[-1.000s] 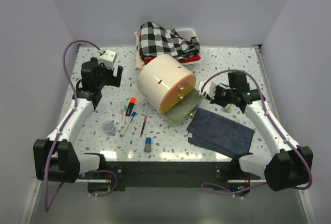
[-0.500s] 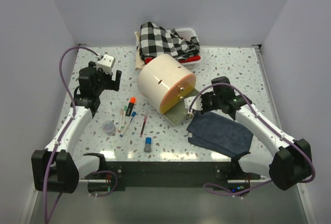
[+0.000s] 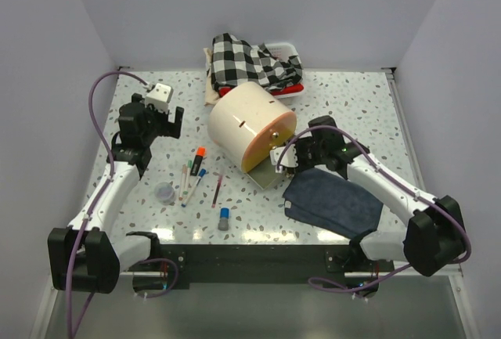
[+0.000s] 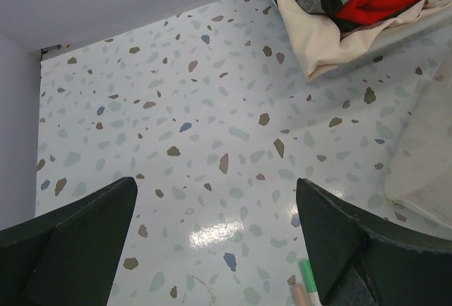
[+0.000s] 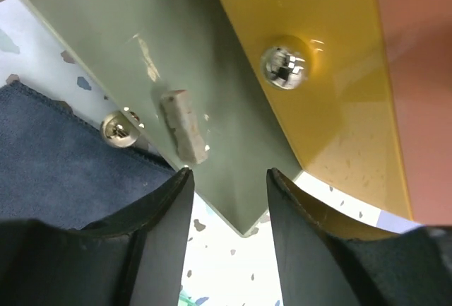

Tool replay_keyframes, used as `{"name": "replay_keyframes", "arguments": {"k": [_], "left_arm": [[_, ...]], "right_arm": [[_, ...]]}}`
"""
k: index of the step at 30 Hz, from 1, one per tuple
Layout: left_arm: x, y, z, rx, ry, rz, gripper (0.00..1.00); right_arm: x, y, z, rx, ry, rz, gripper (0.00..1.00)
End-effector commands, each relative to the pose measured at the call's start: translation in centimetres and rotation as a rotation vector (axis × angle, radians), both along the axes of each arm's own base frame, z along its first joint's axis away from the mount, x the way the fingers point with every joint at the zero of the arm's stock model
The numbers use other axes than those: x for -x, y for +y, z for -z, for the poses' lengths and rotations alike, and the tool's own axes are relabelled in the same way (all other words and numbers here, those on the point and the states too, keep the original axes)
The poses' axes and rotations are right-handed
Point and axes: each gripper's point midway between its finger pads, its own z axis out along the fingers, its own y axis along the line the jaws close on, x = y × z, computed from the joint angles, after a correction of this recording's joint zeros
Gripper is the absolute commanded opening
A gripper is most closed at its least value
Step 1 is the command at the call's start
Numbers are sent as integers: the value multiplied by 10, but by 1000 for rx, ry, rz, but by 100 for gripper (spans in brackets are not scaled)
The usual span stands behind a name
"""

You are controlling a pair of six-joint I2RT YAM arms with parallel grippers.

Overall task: Sort the stationery into containers
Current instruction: Place the stationery in the drawer, then pick up the pen from the center of the board.

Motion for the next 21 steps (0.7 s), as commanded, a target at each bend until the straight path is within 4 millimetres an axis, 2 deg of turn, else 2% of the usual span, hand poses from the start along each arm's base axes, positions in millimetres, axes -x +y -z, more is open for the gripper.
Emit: {"name": "replay_keyframes", "arguments": {"k": [1, 4, 6, 7, 10, 11, 12, 15, 17, 19, 20, 21], "left_arm": [[-5, 6, -26, 8, -91, -25, 100], [-4, 5, -24, 10, -89, -19, 100], [-3, 4, -21, 14, -86, -16, 100], [-2, 4, -20, 14, -83, -16, 100], [-1, 3, -16, 15, -77, -11, 100], [0, 3, -15, 15, -77, -11, 100], [0, 3, -13, 15, -72, -10, 100], [1, 2, -11, 17, -69, -6, 100], [2, 2, -10, 22, -65, -6, 100], [3, 1, -7, 25, -58, -5, 100], [3, 1, -6, 25, -57, -5, 100], [4, 2, -5, 23, -54, -6, 100]], "right_arm": [[-9, 0, -52, -82, -98, 71, 50], [-8, -20, -67, -113, -104, 196, 50], [-4, -34, -67, -119, -43, 276, 49], [-5, -49, -64, -143, 17, 373, 48], [2, -87, -39, -157, 249, 584, 44], [4, -97, -24, -141, 330, 648, 44], [2, -114, -16, -155, 386, 738, 44], [-3, -139, 9, -208, 568, 994, 43], [-7, -145, 15, -199, 640, 1082, 44], [-11, -150, 34, -200, 746, 1226, 46], [-16, -151, 29, -210, 768, 1262, 47], [-19, -151, 35, -230, 807, 1342, 50]]}}
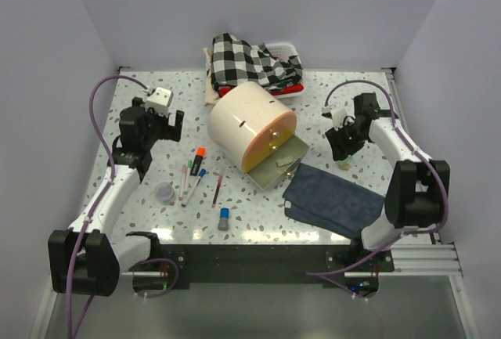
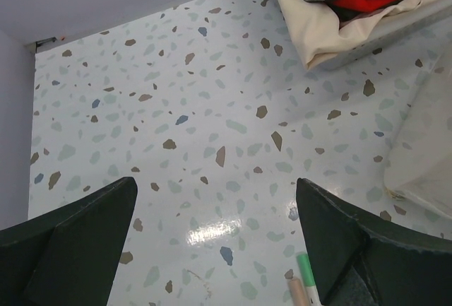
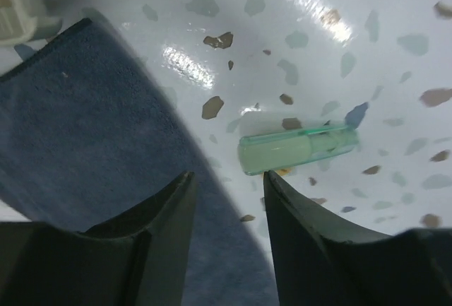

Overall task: Sort the stationery into containers
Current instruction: Pick up the pen from the center of the board.

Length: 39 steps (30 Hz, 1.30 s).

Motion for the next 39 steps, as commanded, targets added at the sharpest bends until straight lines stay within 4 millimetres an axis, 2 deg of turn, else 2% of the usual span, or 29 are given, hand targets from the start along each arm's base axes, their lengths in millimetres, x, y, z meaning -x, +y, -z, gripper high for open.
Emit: {"name": "replay_keyframes", "arguments": {"k": [1, 2, 4, 8, 10, 12, 13, 15, 22, 26, 32, 39], "left_arm": [[-2, 2, -13, 19, -55, -7, 100], [-1, 1, -12, 19, -52, -5, 100], [1, 2, -9, 17, -47, -6, 100], [3, 3, -5, 16, -37, -9, 100], [3, 3, -2, 15, -29, -10, 100], [4, 4, 0, 15, -25, -12, 100], [4, 4, 1, 15, -23, -12, 100], [4, 4, 4, 18, -18, -13, 100], [-1, 3, 6, 16, -11, -8, 100], [-3, 2, 8, 18, -3, -4, 100], [-6, 3, 11, 10, 12, -6, 100], [-11, 2, 18, 11, 32, -3, 100]], "right_arm": [[-5, 5, -9, -76, 147, 319, 50], [-14, 5, -15, -87, 133, 352, 52], [-20, 7, -14, -102, 169, 444, 54], [-33, 5, -24, -110, 149, 567, 56], [-32, -6, -25, -123, 171, 706, 60], [-20, -13, -19, -117, 215, 843, 61], [-9, -12, -12, -120, 262, 882, 62], [-2, -10, -9, -146, 307, 970, 61], [-10, -16, -1, -140, 313, 1034, 60], [-19, -25, 10, -133, 322, 1068, 59], [-20, -40, 32, -103, 359, 1111, 56], [-29, -41, 44, -109, 369, 1111, 54]]}}
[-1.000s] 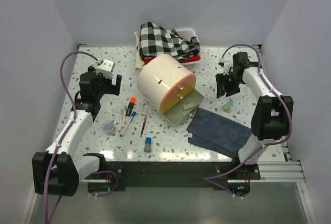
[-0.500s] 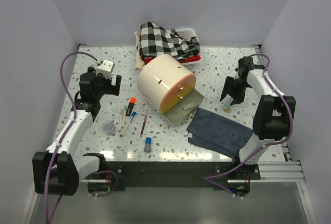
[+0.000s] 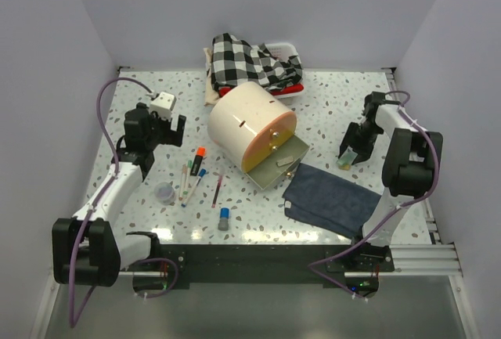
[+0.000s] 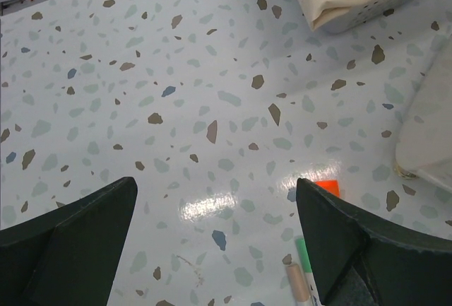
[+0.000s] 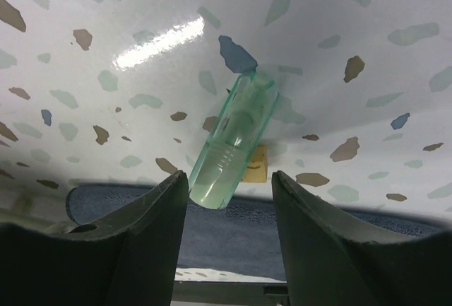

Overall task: Sort the stationery into containers
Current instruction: Pick up the pen from the center of the board.

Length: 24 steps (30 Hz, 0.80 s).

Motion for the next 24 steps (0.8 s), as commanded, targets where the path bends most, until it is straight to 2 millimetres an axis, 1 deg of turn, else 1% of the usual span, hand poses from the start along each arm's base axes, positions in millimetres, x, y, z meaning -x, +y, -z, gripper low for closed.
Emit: {"name": "replay_keyframes", "arguments": {"k": [1, 6, 9, 10, 12, 13, 14, 16, 17, 18, 20, 21, 24], "left_arm": [[-13, 0, -18, 16, -58, -1, 100], [-16, -1, -16, 17, -54, 1, 100], [-16, 0, -16, 13, -54, 0, 100], [-16, 1, -16, 11, -53, -1, 100], [-16, 1, -17, 11, -56, -3, 100], [-16, 1, -16, 10, -52, -2, 100], [-15, 1, -17, 11, -54, -3, 100], [-15, 0, -18, 13, -59, -2, 100], [-15, 1, -20, 13, -65, -2, 100], [-15, 0, -21, 17, -71, 0, 100], [-15, -1, -24, 23, -82, 1, 100], [-15, -1, -25, 23, -87, 5, 100], [-14, -1, -31, 24, -108, 4, 100]], "right_arm": [[-25, -4, -5, 13, -62, 16, 54], [-29, -6, 2, 20, -60, 7, 50], [-31, -8, 7, 28, -56, -1, 46], [-31, -9, 9, 35, -52, 0, 41], [-32, -11, 7, 40, -59, -9, 36], [-32, -10, 7, 38, -59, -15, 29], [-33, -9, 5, 35, -67, -23, 24], [-35, -8, -3, 28, -87, -29, 16], [-37, -6, -10, 17, -107, -44, 13], [-40, -6, -23, 18, -142, -51, 12], [-44, -2, -42, 4, -194, -80, 11], [-47, -1, -61, 7, -243, -92, 10], [-48, 13, -92, -25, -331, -181, 9]]}}
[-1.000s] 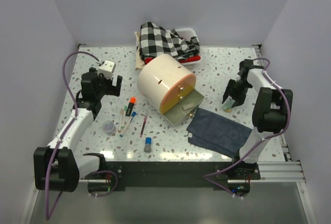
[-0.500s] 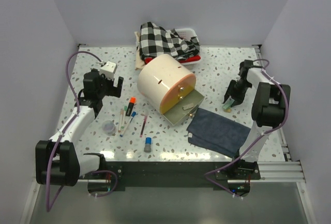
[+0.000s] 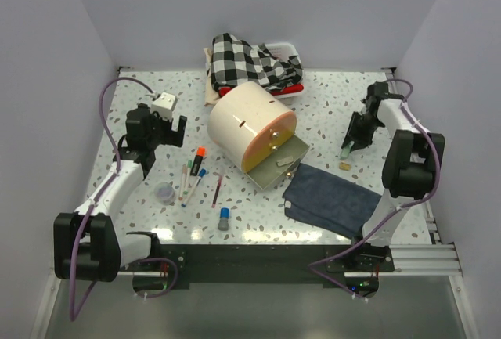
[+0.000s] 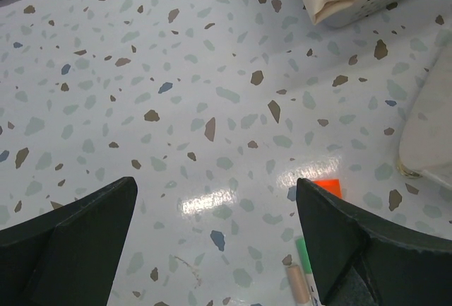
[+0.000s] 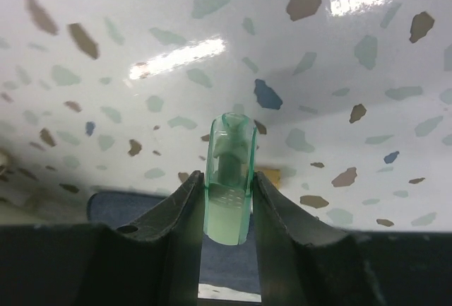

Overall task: Sort the stationery into containers
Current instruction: Pick up the pen from the center of the board, then place the pen in the drawer.

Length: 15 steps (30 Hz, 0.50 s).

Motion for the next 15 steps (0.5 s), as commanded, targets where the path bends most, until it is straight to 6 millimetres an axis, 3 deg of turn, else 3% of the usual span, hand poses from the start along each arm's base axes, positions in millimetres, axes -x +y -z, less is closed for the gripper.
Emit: {"name": "replay_keyframes", "arguments": {"k": [1, 4, 9, 15], "left_arm": [[-11, -1, -41, 26, -137, 2, 100], [-9, -2, -41, 37, -145, 5, 100], [-10, -5, -49, 54, -166, 14, 100], [-7, -2, -54, 35, -172, 6, 100]], "right_arm": [[-18, 25, -93, -35, -273, -159, 9], [-12, 56, -115, -60, -340, -255, 9], [-4, 113, -124, -199, -359, -300, 9], [-8, 146, -122, -323, -326, -265, 10]]}}
